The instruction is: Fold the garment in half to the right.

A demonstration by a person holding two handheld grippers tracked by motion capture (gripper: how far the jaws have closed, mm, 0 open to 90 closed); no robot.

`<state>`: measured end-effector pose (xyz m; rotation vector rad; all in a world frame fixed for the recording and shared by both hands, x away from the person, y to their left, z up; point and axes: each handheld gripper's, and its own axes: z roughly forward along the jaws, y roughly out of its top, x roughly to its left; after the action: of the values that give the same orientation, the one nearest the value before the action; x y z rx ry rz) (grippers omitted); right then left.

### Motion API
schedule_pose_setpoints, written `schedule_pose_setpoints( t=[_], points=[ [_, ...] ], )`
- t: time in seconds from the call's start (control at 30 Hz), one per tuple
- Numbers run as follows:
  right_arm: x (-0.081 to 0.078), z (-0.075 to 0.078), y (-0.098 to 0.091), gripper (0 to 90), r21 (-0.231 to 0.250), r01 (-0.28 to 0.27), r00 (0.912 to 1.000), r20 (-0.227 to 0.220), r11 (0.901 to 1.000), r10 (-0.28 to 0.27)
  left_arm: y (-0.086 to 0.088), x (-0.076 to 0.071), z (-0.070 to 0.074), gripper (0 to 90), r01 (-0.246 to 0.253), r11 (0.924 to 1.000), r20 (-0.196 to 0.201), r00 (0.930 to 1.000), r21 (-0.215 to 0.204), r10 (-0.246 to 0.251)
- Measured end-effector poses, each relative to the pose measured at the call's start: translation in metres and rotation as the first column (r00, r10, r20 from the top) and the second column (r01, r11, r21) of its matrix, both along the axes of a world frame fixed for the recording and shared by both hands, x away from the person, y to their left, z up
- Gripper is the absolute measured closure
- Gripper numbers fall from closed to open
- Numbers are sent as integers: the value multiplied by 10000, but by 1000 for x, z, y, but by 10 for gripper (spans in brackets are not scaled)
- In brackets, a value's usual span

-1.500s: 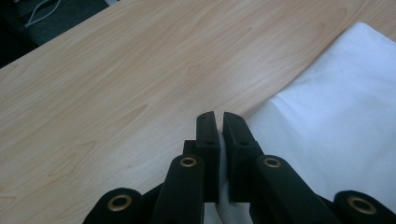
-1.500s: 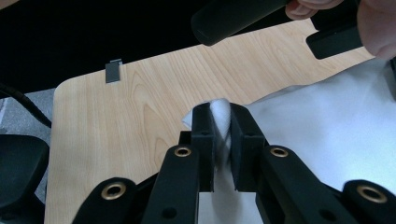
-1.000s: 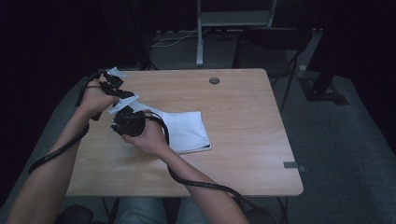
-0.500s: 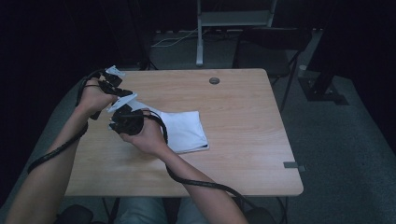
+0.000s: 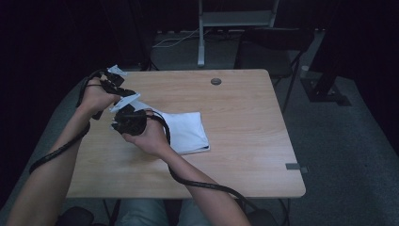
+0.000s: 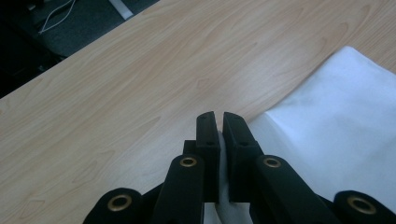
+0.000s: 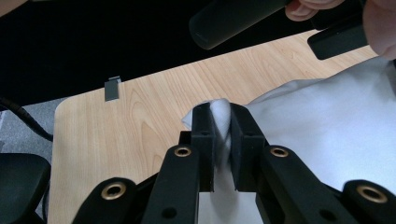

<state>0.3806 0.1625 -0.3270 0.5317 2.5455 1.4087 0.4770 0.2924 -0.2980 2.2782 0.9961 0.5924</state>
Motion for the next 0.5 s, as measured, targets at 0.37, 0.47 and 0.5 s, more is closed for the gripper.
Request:
schedule_pose_setpoints(
  t=[0.37, 0.47, 0.5],
  points=[
    [3, -3, -11, 822, 30, 182, 9998, -74, 9998, -182, -9, 4, -3, 862, -45, 10000, -30, 10000, 13, 45],
    [4, -3, -13, 822, 29, 212, 9998, -58, 9998, -212, -10, 4, -3, 862, -18, 10000, -68, 10000, 19, 18],
    [3, -3, -13, 822, 34, 235, 9997, -79, 9997, -234, -11, 4, -3, 862, -22, 10000, -70, 10000, 2, 22]
  ],
)
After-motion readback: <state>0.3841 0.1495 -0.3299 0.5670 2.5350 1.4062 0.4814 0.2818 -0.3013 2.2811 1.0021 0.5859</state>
